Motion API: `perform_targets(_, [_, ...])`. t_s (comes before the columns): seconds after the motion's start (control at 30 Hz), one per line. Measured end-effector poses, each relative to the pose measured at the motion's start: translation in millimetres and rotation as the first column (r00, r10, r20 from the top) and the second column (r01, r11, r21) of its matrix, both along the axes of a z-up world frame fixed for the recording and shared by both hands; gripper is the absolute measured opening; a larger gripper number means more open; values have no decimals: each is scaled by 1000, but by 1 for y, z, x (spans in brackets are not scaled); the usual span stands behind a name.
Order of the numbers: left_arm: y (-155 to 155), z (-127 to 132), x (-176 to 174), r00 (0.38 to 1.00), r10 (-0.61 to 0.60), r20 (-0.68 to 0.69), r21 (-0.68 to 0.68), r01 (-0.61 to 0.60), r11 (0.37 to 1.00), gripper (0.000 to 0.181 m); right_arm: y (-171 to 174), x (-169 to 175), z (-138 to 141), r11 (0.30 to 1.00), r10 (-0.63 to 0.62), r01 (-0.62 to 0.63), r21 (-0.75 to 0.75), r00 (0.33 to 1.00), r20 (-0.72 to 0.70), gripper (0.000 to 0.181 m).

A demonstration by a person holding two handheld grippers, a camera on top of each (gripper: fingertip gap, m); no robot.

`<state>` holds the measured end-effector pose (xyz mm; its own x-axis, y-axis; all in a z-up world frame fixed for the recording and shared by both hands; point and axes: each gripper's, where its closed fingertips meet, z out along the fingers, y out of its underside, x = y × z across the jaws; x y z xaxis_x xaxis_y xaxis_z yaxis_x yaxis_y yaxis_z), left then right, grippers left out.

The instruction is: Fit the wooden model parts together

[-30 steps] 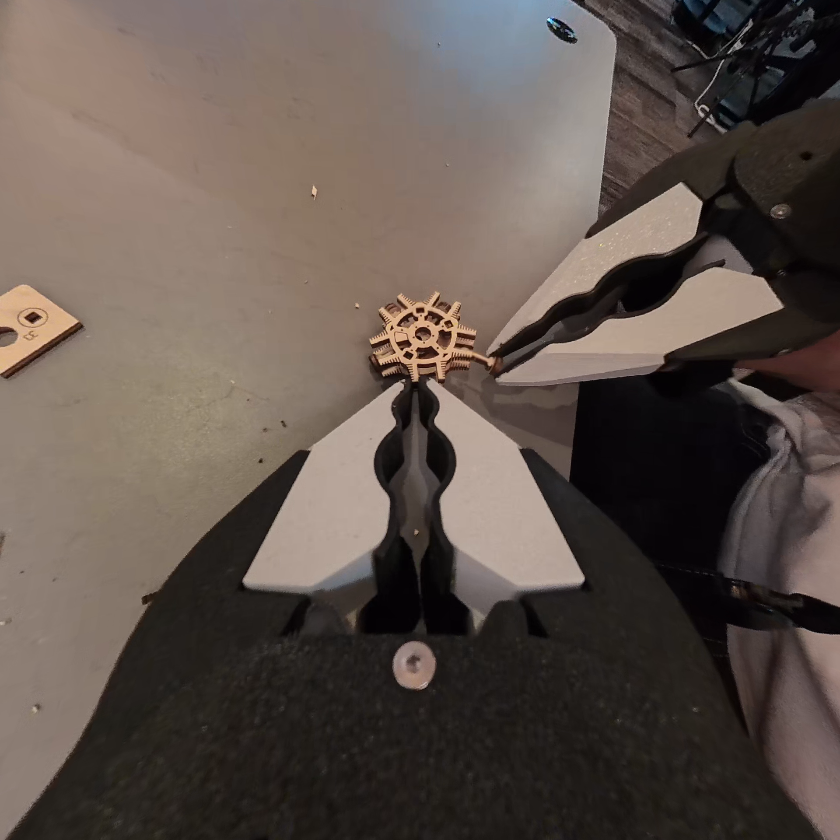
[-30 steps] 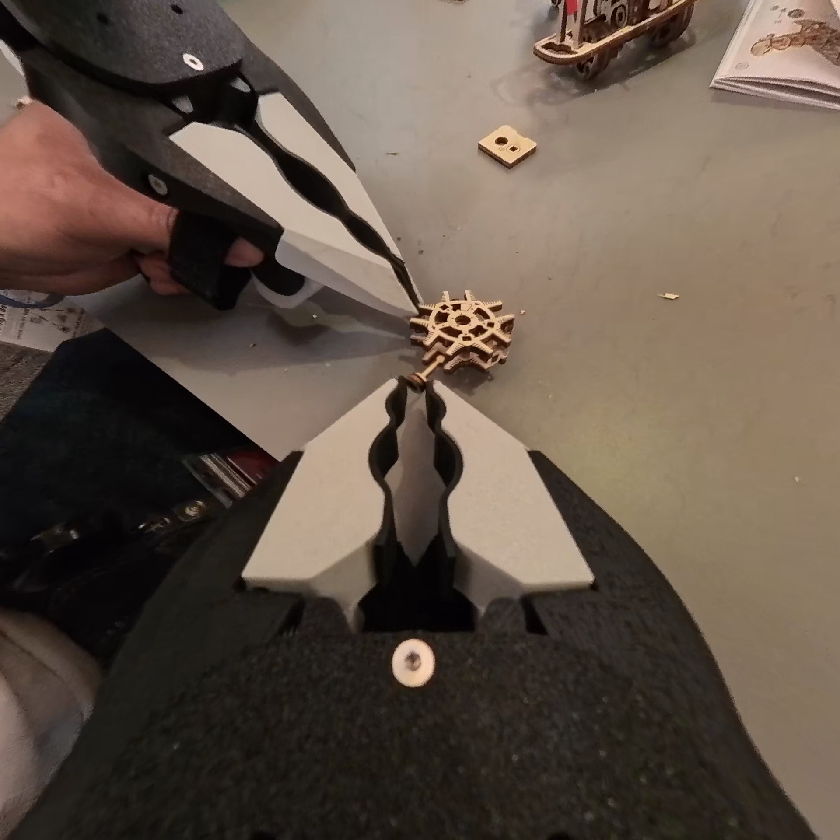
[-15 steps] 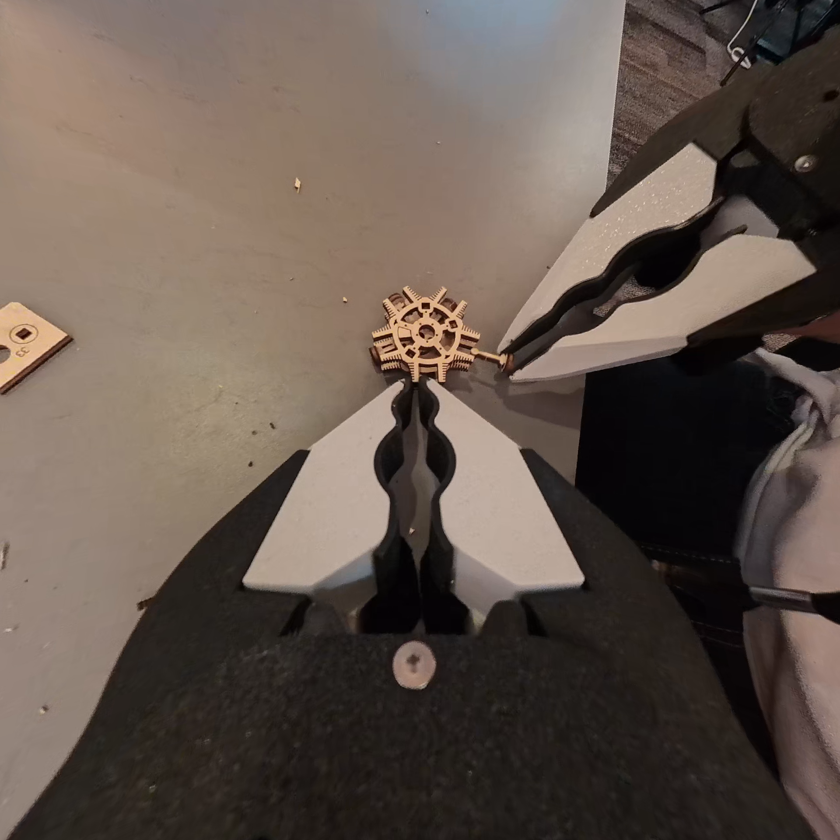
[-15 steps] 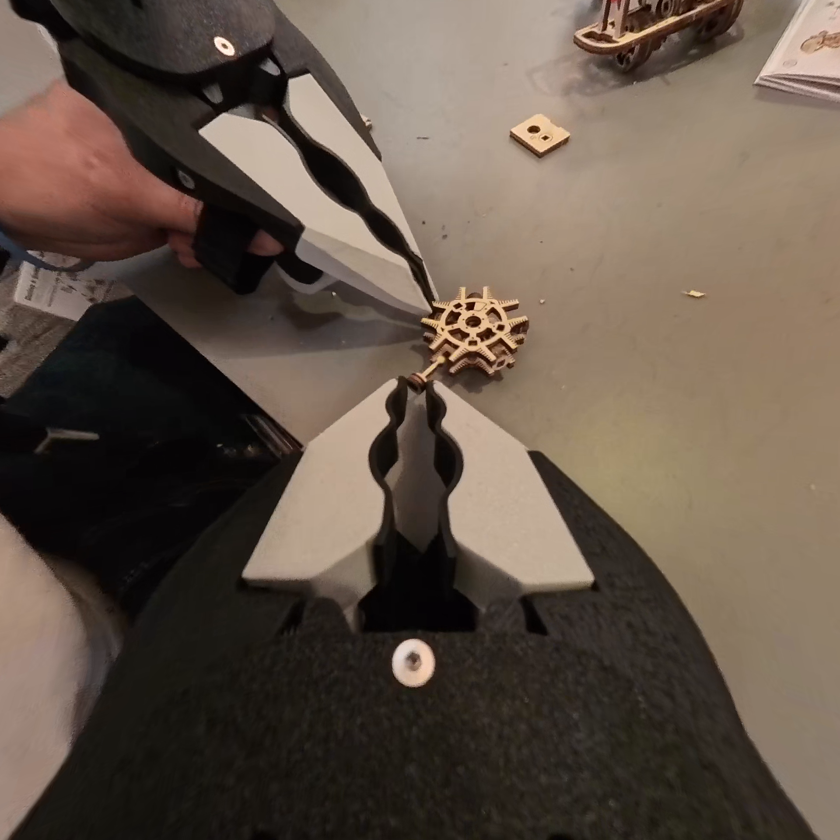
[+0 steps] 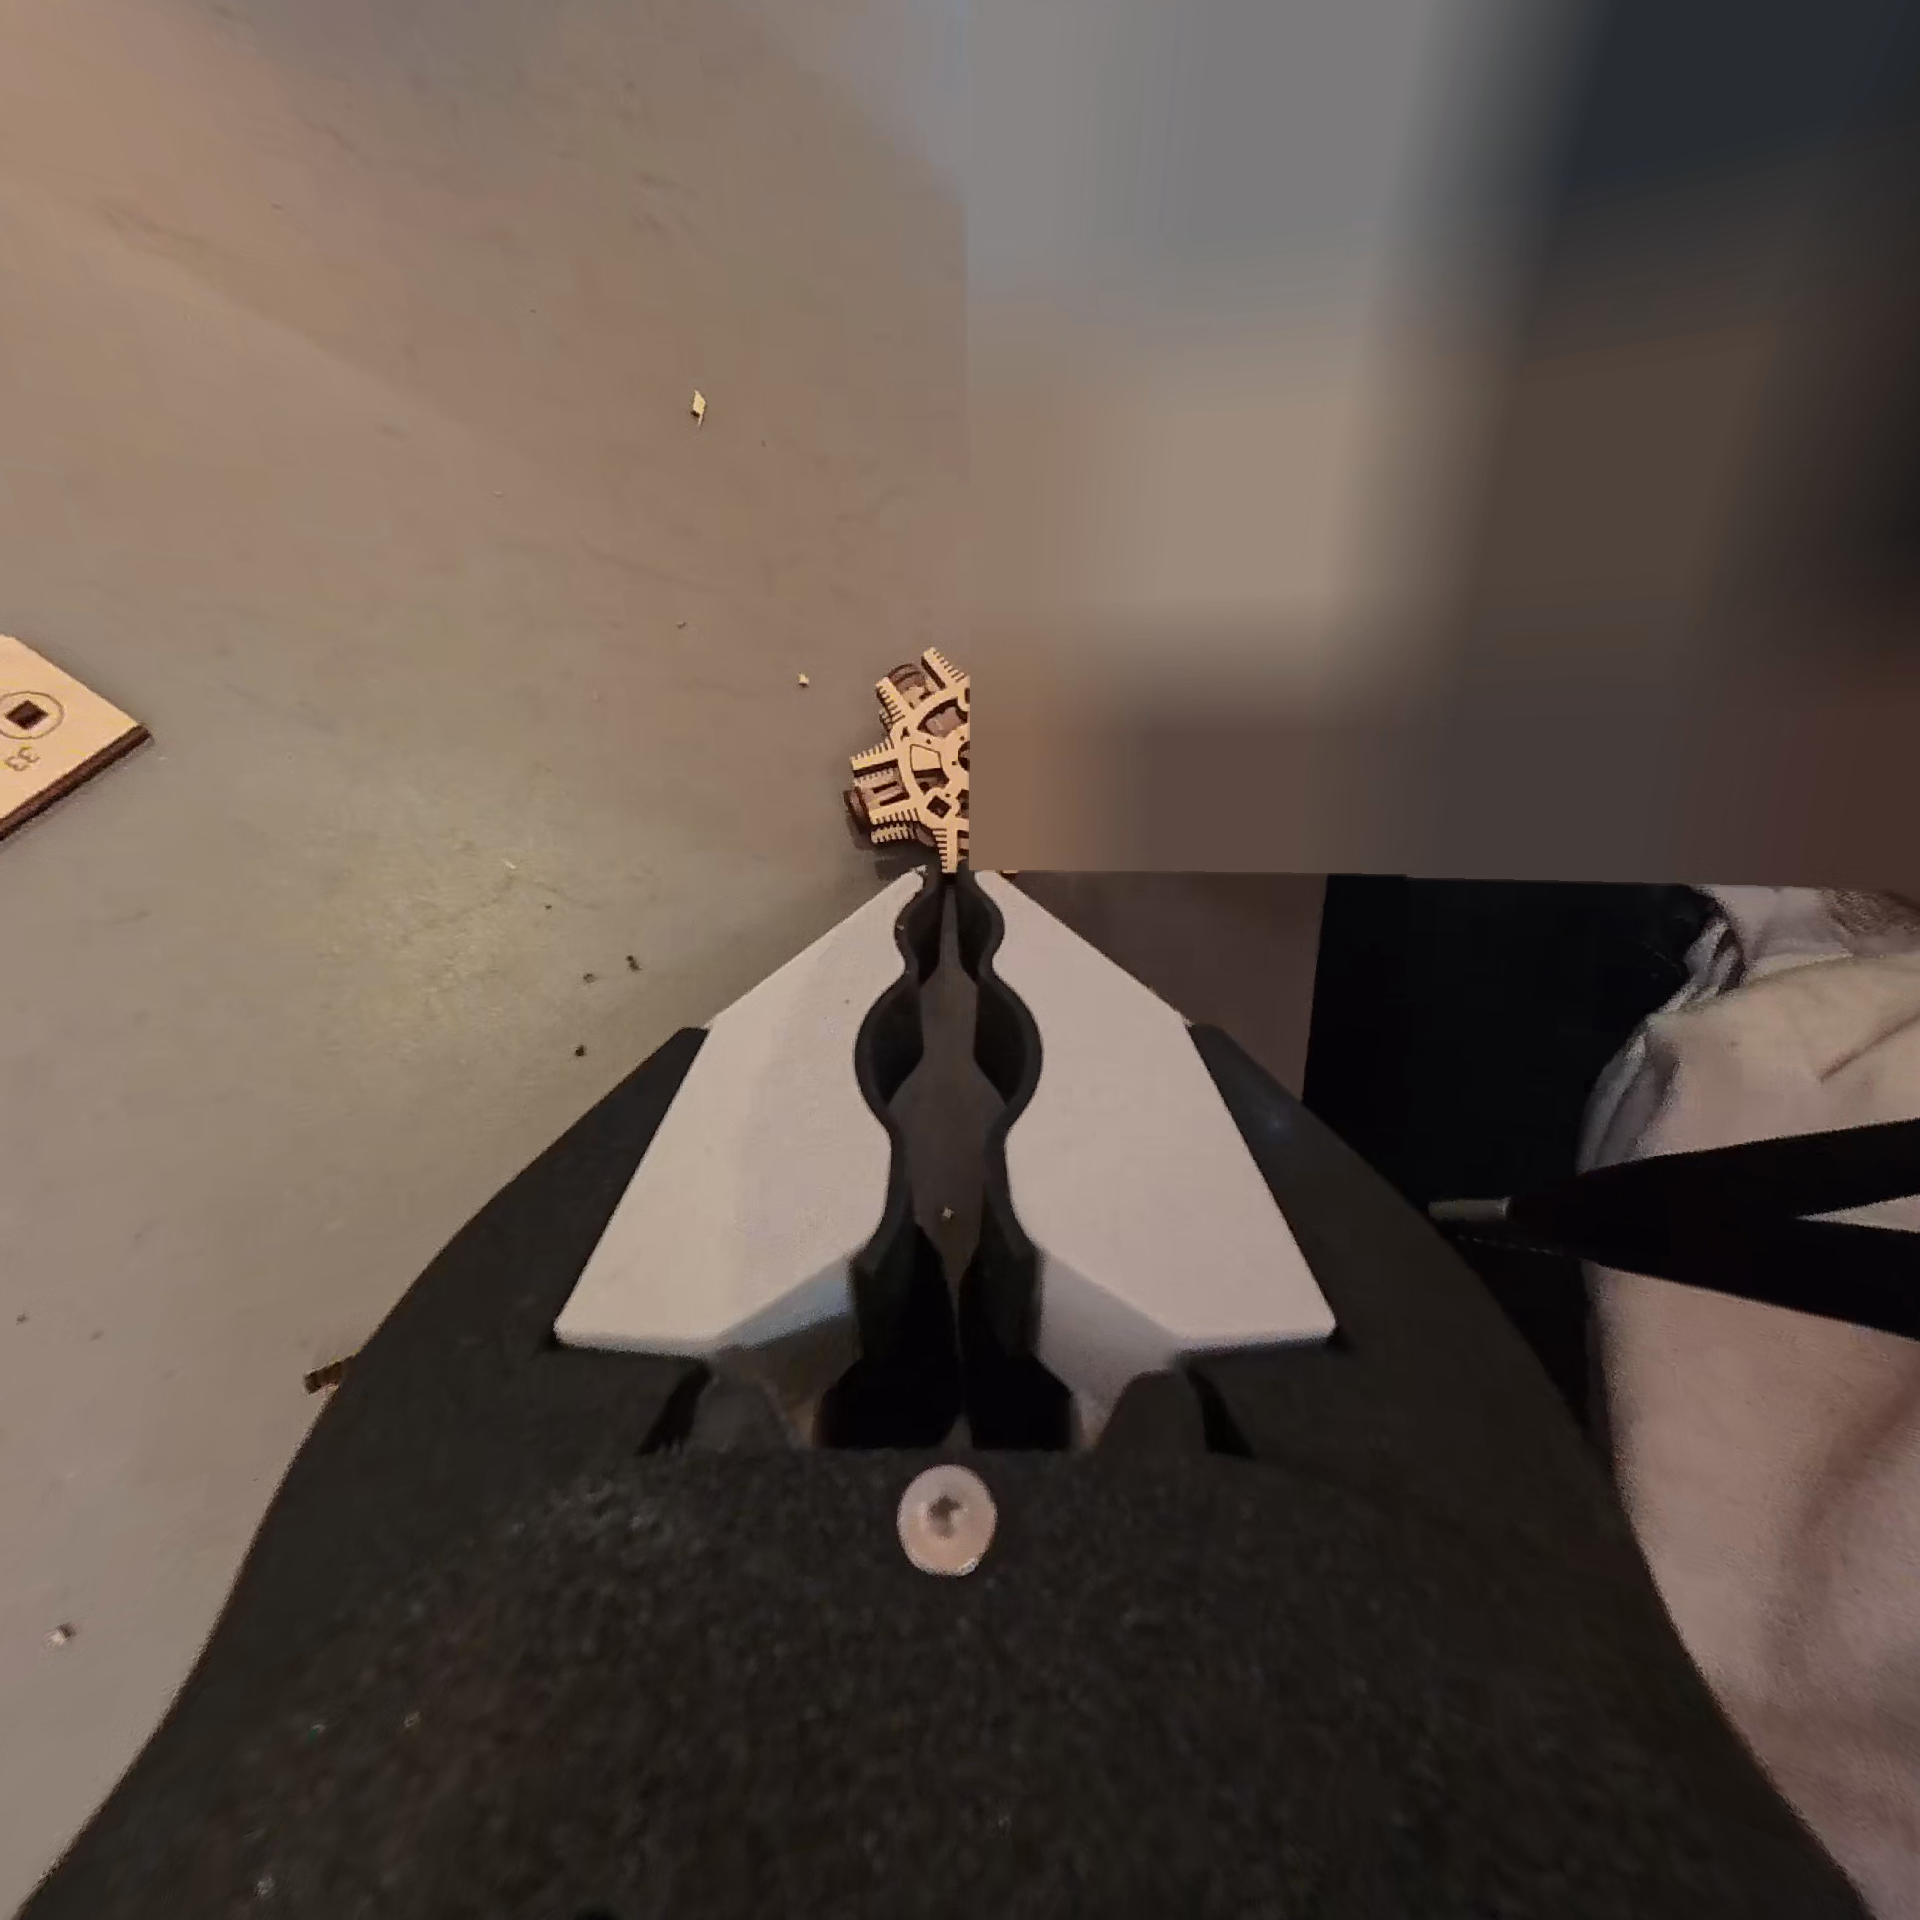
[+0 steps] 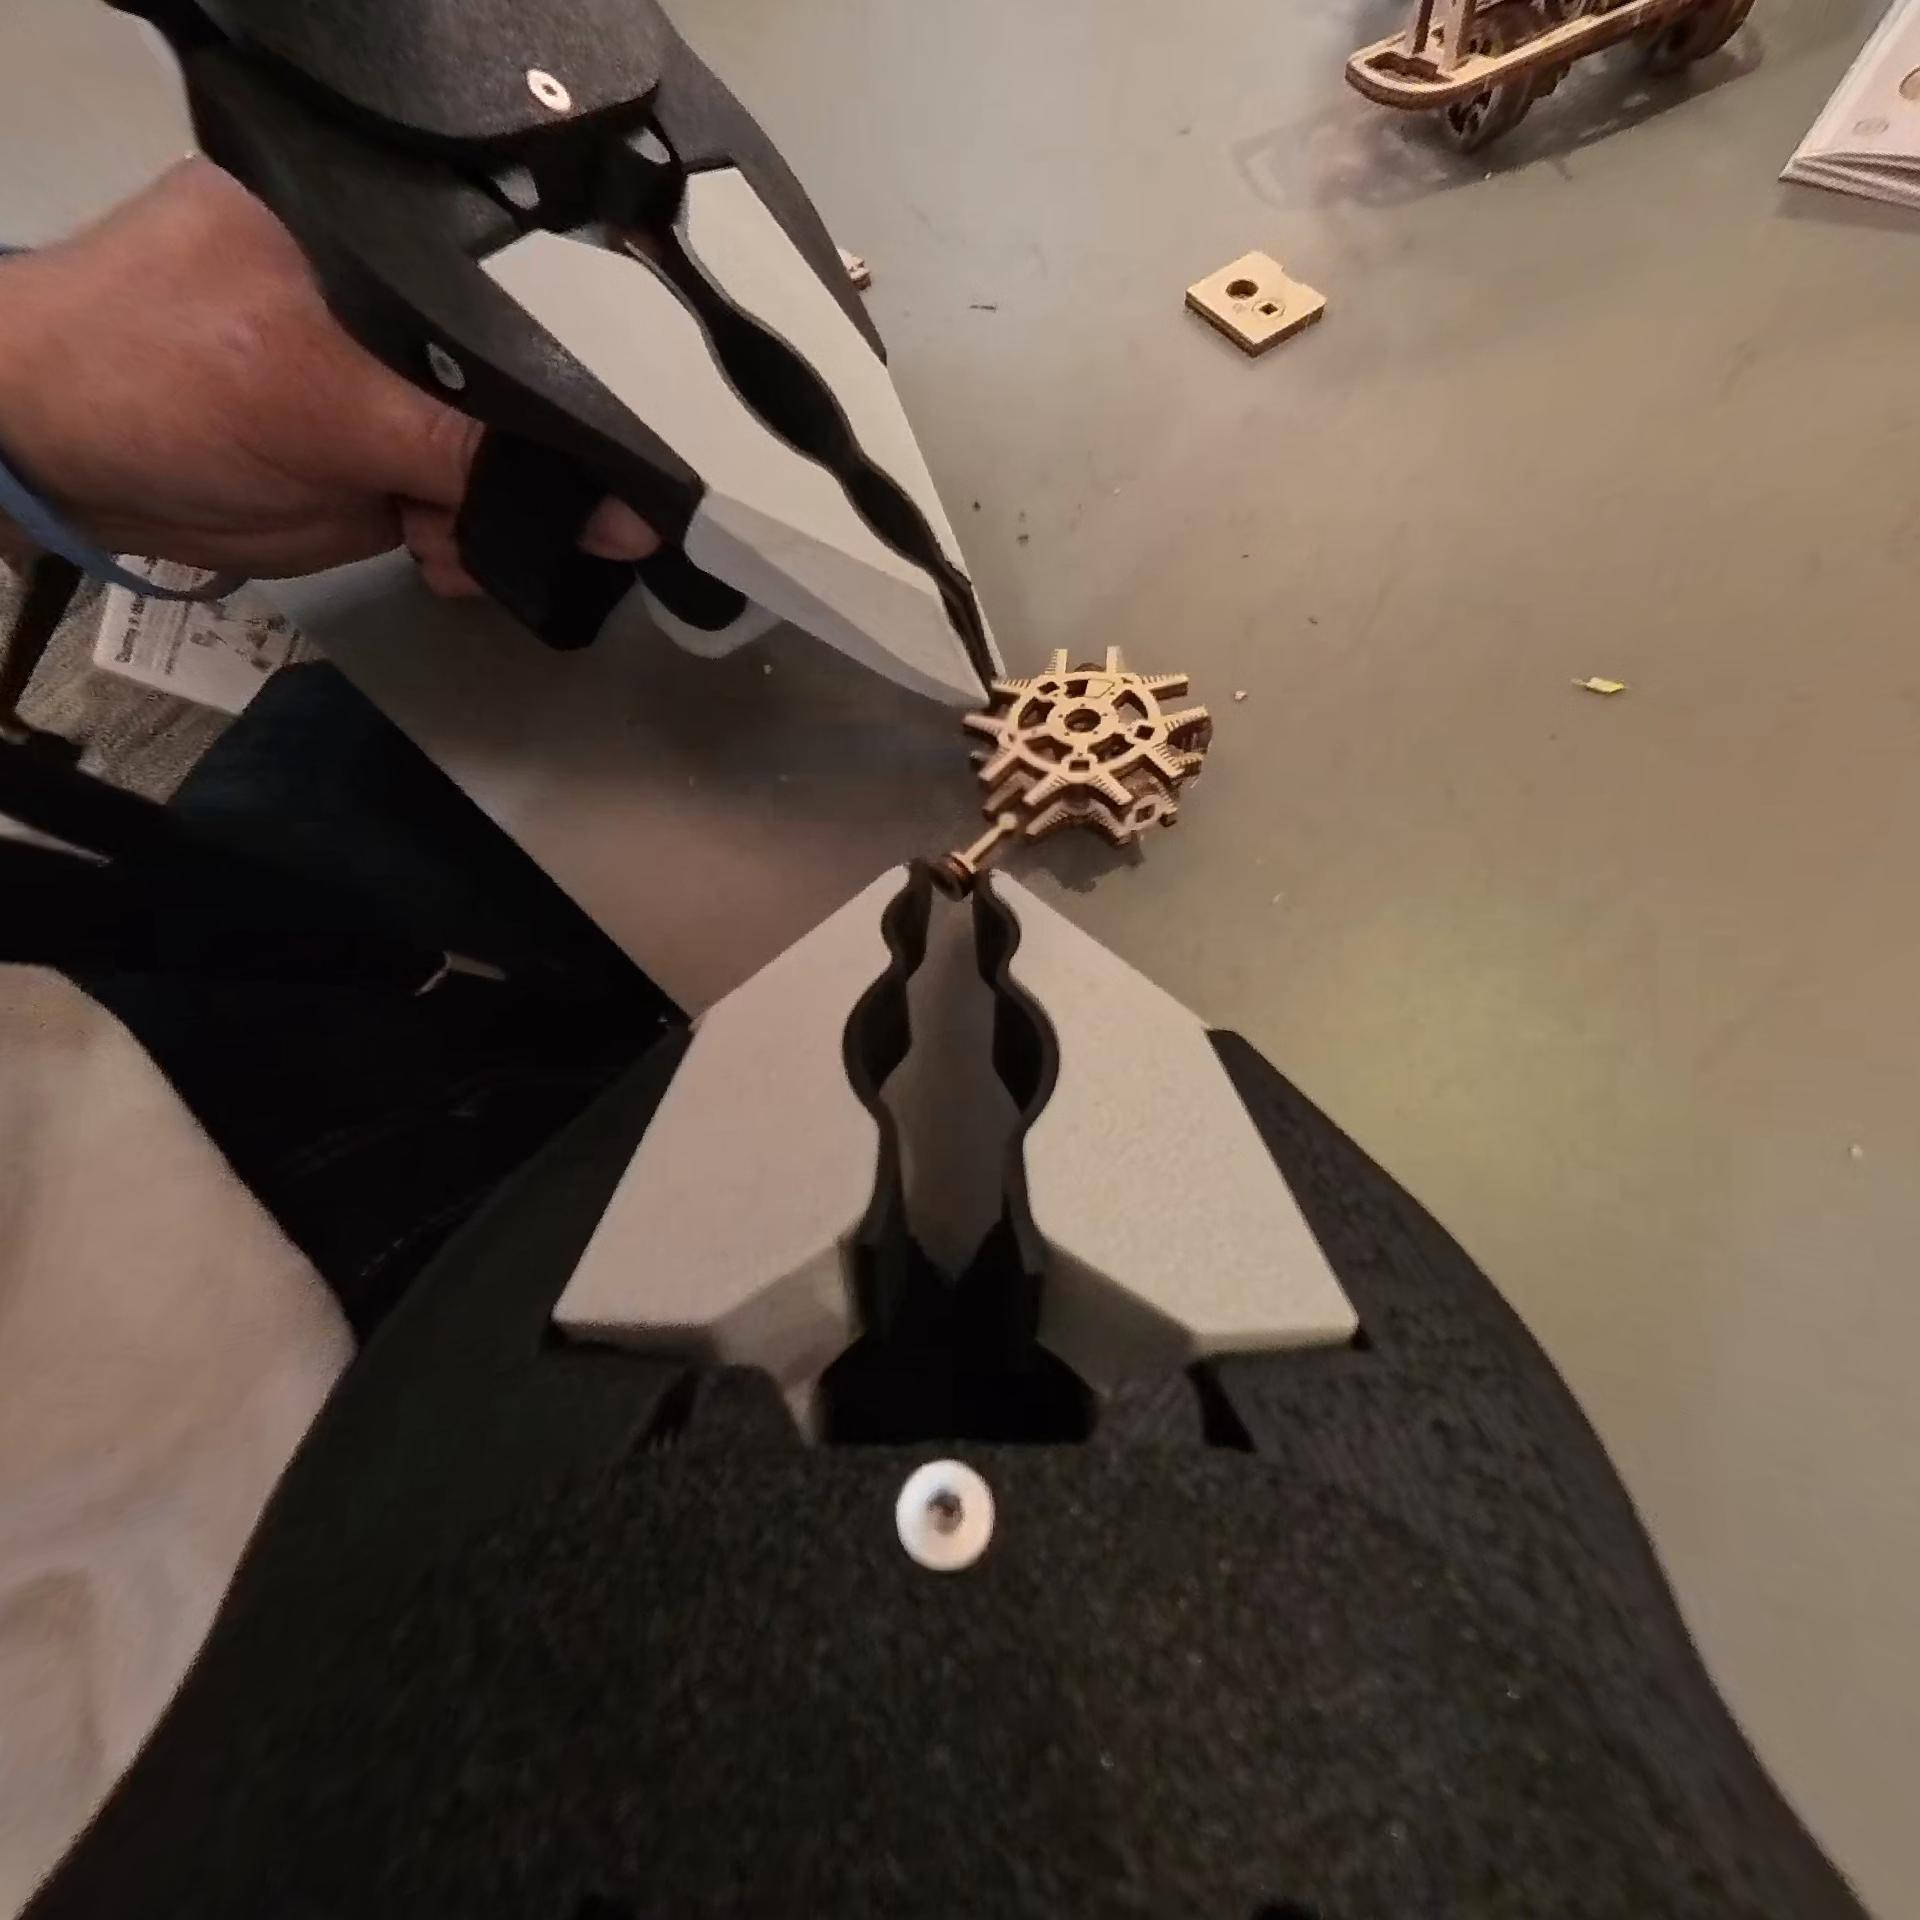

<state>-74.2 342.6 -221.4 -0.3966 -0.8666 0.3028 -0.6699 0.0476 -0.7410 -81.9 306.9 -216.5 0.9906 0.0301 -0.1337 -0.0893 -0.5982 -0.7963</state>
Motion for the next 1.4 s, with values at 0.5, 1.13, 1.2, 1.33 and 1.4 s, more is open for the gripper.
perform_targets(0.5, [-1, 0, -1, 1000, -8, 0, 0, 8, 1000, 0, 8, 4, -2, 1000, -9, 10, -9, 999, 43, 7])
perform_targets(1.13, [-5, 0, -3, 999, -42, -6, 10, 42, 999, 0, 12, 9, -5, 997, -68, 72, -19, 984, 165, 8])
perform_targets(1.2, [-6, 0, -3, 999, -39, -8, 3, 39, 999, 0, 12, 11, -6, 995, -89, 93, -18, 981, 175, 9])
perform_targets(1.33, [-5, 1, -2, 1000, -28, -14, -4, 28, 1000, 0, 13, 14, -7, 991, -126, 130, -17, 978, 164, 13])
perform_targets(1.4, [-3, 1, -1, 1000, -19, -16, 6, 19, 1000, 0, 13, 15, -8, 990, -133, 137, -14, 978, 158, 14])
